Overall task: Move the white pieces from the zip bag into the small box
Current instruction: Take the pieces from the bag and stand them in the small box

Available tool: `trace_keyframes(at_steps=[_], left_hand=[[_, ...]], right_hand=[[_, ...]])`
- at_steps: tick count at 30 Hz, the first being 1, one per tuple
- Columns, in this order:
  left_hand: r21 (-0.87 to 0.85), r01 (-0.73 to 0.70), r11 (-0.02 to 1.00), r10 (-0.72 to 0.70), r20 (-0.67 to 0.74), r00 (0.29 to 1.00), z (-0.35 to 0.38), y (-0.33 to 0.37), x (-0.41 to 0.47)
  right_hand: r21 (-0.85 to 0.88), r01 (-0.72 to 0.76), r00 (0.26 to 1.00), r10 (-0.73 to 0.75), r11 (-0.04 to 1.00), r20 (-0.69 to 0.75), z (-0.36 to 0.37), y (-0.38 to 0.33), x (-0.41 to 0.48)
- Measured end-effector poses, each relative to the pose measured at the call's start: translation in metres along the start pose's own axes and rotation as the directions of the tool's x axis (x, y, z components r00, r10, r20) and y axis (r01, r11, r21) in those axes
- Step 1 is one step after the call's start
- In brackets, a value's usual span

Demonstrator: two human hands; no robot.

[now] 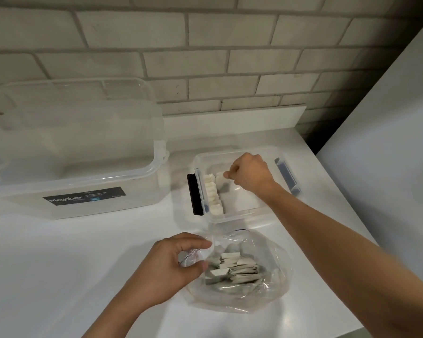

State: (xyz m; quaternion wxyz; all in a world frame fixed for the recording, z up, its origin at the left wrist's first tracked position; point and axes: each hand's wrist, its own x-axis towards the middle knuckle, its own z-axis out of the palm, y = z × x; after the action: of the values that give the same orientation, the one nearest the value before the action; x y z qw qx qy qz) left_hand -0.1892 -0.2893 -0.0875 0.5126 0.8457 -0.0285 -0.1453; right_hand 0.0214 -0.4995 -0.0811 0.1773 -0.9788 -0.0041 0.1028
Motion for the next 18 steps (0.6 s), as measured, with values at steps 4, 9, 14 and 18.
trace_keyframes(at_steps=[4,9,14,18], left_hand=[[0.029,-0.026,0.999,0.025,0.004,1.0,-0.002,0.005,0.001],[0.083,-0.081,0.993,0.085,-0.04,0.996,0.003,0.006,-0.002],[0.153,-0.129,0.98,0.141,-0.072,0.987,0.015,0.009,-0.009],[0.21,-0.148,0.966,0.166,-0.068,0.984,0.021,0.013,-0.013]], right_hand=[[0.201,0.005,0.999,0.002,0.98,-0.036,-0.031,0.009,-0.025],[0.735,0.152,0.987,-0.137,0.661,-0.08,-0.069,0.005,-0.135],[0.39,0.234,0.922,-0.331,0.891,0.202,-0.006,0.008,-0.21],[-0.108,0.247,0.966,-0.236,0.963,0.106,0.041,0.017,-0.212]])
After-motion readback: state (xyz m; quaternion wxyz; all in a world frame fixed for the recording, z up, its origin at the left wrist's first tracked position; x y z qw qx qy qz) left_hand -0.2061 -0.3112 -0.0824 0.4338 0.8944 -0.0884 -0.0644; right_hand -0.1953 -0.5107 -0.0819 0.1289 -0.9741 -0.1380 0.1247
